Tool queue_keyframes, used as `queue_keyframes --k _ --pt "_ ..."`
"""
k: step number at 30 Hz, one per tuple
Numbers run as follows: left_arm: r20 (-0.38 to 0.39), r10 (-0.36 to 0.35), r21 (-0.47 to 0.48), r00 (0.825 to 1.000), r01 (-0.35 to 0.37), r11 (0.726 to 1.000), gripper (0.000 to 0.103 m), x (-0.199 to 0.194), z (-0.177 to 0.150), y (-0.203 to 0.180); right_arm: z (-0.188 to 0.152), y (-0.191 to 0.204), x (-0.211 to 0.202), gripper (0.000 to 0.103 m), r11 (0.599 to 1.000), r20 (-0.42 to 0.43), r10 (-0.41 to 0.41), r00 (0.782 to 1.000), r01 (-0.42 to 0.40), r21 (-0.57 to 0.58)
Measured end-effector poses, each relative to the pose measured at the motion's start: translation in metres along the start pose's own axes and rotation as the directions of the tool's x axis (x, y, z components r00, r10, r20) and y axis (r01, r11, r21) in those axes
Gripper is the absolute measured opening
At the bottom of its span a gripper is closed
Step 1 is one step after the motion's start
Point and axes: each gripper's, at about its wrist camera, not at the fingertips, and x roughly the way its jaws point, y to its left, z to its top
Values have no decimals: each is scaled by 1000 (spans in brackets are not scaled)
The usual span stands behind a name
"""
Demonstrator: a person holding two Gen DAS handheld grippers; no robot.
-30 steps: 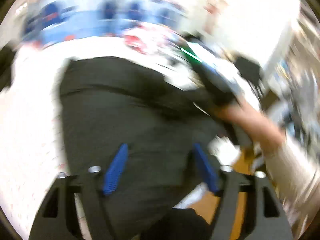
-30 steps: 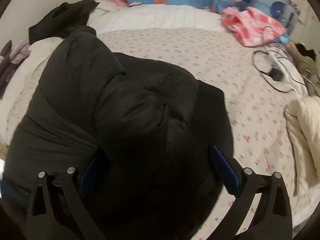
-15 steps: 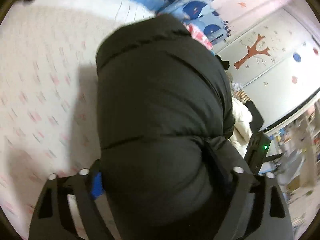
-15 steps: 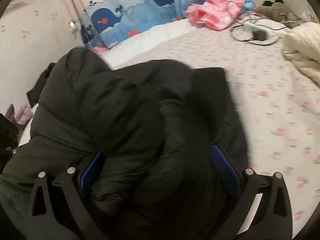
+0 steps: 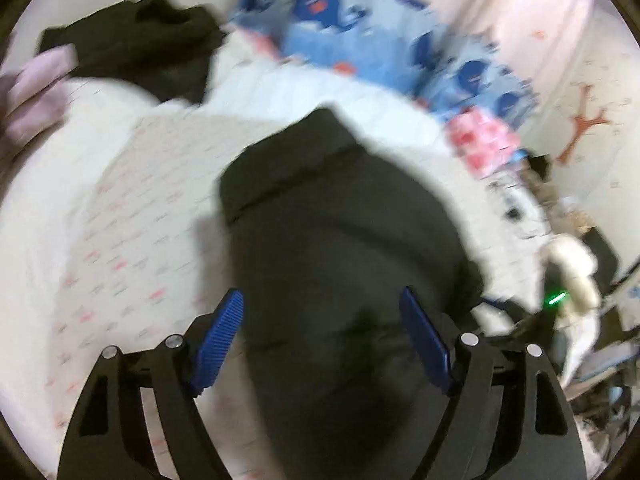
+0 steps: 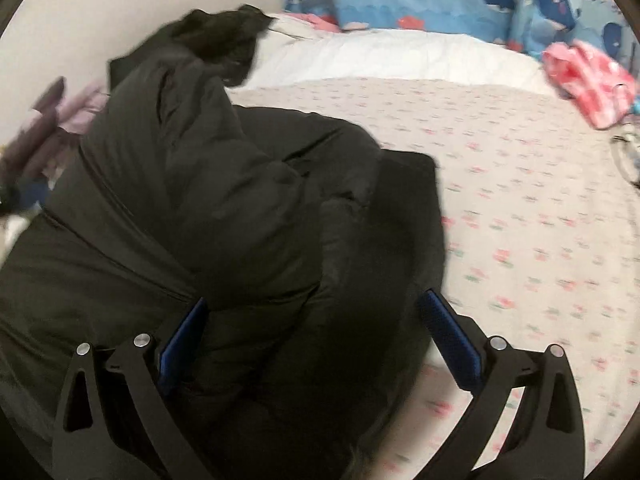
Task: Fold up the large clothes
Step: 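Grasp the folded black jacket bundle with both tools and lift it, then lower the jacket bundle onto the bed and open both tools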
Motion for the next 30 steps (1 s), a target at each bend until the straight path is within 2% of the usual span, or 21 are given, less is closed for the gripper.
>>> queue_keyframes --k 1,3,4,6,8,11,13,15,16,17,18,19,22,23,25,27,28,30 --pt "-5 -20 56 1000 20 998 77 11 5 -22 -1 -4 -2 97 1000 -23 -27 999 27 -3" --pt "-76 13 141 997 -2 990 77 41 1 -44 3 -21 -1 97 999 -120 -46 992 46 -7" --pt "-134 81 231 988 -48 972 77 66 -6 -61 7 -26 -7 97 997 -139 -78 987 77 -14" --pt "-152 172 321 973 -116 940 78 87 -21 -70 21 -33 -34 97 994 -97 -111 989 110 -14" --pt "-155 165 300 974 -112 947 78 92 -19 -68 44 -32 -60 97 998 1 -65 998 65 28" --pt "-157 146 286 977 -96 953 80 92 -21 -52 76 -26 -62 97 989 73 80 994 -88 117" --pt "-161 137 283 977 -87 955 84 96 -17 -43 88 -20 -40 97 988 78 79 994 -88 127" --pt "-159 114 259 981 -70 963 88 102 -16 -26 82 -21 10 97 980 39 93 995 -98 172" --pt "-157 94 231 983 -56 971 89 108 -16 -12 71 -26 33 97 961 34 151 988 -155 231" --pt "-154 67 199 986 -35 979 89 108 -16 -6 61 -37 55 97 927 59 213 975 -221 304" --pt "-149 33 160 988 -9 987 89 109 -16 4 58 -49 70 97 899 103 243 965 -264 350" --pt "-157 22 145 987 1 989 89 112 -16 9 56 -55 77 97 896 102 241 965 -262 358" --pt "-182 59 183 982 -25 983 89 115 -15 3 65 -52 76 97 917 -1 234 972 -221 334" --pt "-180 64 192 982 -29 981 87 109 -13 0 65 -55 62 97 924 -16 215 977 -197 328" --pt "-146 51 182 988 -24 983 85 87 -10 -7 61 -54 23 97 946 30 161 987 -163 280" --pt "-83 3 186 997 12 982 85 52 -13 -21 41 -42 -24 97 977 69 101 993 -111 180" --pt "-65 -22 201 998 34 979 85 38 -17 -31 29 -37 -36 97 988 59 63 996 -71 137" --pt "-78 -47 228 996 64 972 85 30 -29 -46 -5 -24 -32 97 999 -37 -33 999 35 37"
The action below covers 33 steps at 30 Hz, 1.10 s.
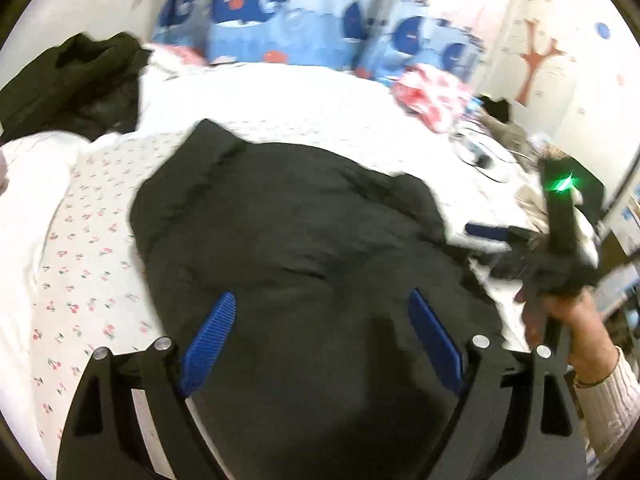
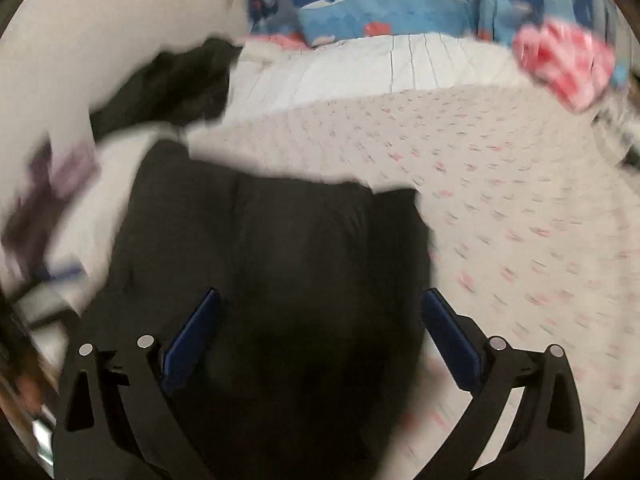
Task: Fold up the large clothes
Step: 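Lower the jacket bundle onto the bed and open both tools, then withdraw both tools back from the folded jacket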
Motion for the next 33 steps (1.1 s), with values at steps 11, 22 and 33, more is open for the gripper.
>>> queue_keyframes --k 11,22,33 --pt "-98 157 159 983 -140 977 85 22 -30 -52 -43 -2 -22 97 998 -64 -54 997 54 7" --pt "-62 274 152 960 -263 953 85 -6 -52 -68 -84 41 -40 96 993 -163 -57 985 38 -114" --pt "92 429 96 898 -437 894 96 -93 -89 -97 -118 71 -125 96 1000 2 -15 1000 15 15"
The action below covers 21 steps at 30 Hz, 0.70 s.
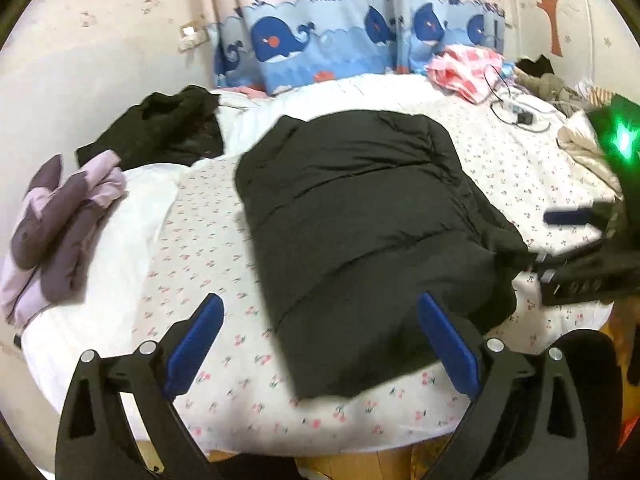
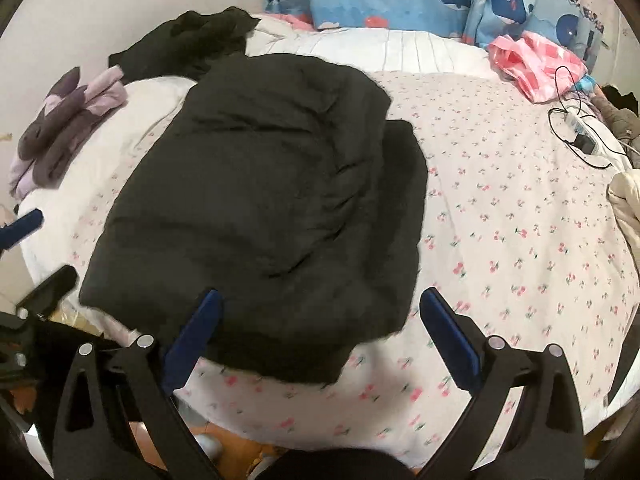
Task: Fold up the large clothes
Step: 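Withdraw both tools back from the folded jacket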
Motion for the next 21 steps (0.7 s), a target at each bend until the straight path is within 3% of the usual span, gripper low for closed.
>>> queue_keyframes --k 2,7,12,21 --pt "9 8 -15 1000 -8 1000 96 -13 -3 5 -1 19 -4 96 1000 11 18 1000 -19 4" --pt "-1 7 -76 1000 -7 997 96 -29 -12 10 -33 23 -41 96 998 143 31 989 -40 56" --pt "6 11 -99 1000 -10 995 96 -42 -18 5 -38 32 -70 96 998 213 -37 976 25 61" --pt "30 38 -101 999 -35 994 96 -70 -30 7 -52 51 -90 96 995 195 -85 977 75 62"
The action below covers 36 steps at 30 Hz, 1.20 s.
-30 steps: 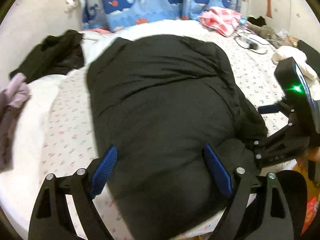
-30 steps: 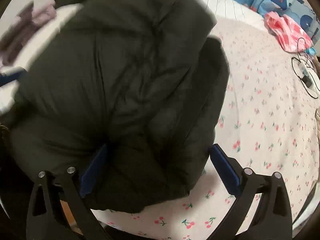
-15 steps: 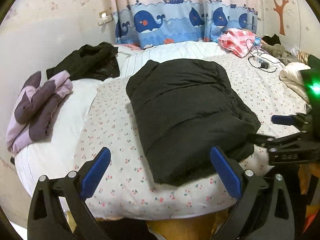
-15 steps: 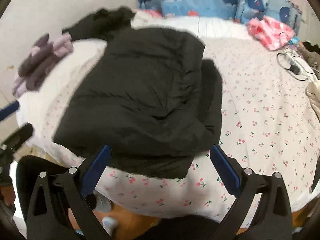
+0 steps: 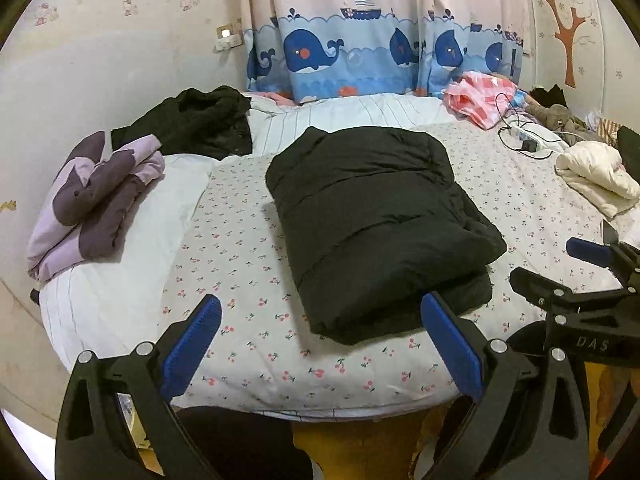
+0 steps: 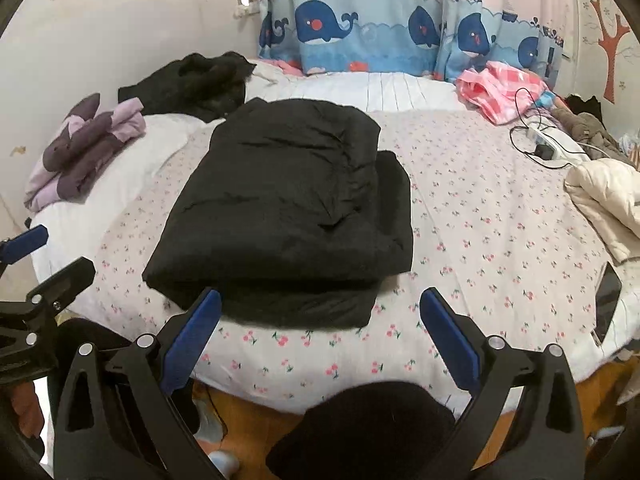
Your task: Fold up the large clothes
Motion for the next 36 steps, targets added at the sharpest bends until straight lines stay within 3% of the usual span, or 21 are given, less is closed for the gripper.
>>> queue_keyframes --k 3,7,12,17,22,36 --pt "-8 9 -10 1000 -9 1000 96 -3 -4 5 0 11 -6 96 1000 4 -24 1000 24 -15" --pt "-16 11 -35 1000 -12 999 96 -8 -9 12 -3 18 -9 96 999 -22 35 999 -35 -4" --pt "-11 -2 -48 1000 1 999 96 -17 -14 15 -9 30 -19 96 998 4 -37 999 37 -43" --pt "-4 -21 -43 1000 21 999 96 -26 -15 11 -13 30 -35 96 999 65 -30 997 32 -30" --pt "-7 -27 -32 1000 27 999 96 -32 -17 3 -14 27 -44 96 995 80 -97 992 100 -29" --pt "25 -26 -15 999 26 1000 96 -56 -21 -9 -23 30 -68 96 995 106 -98 990 101 -21"
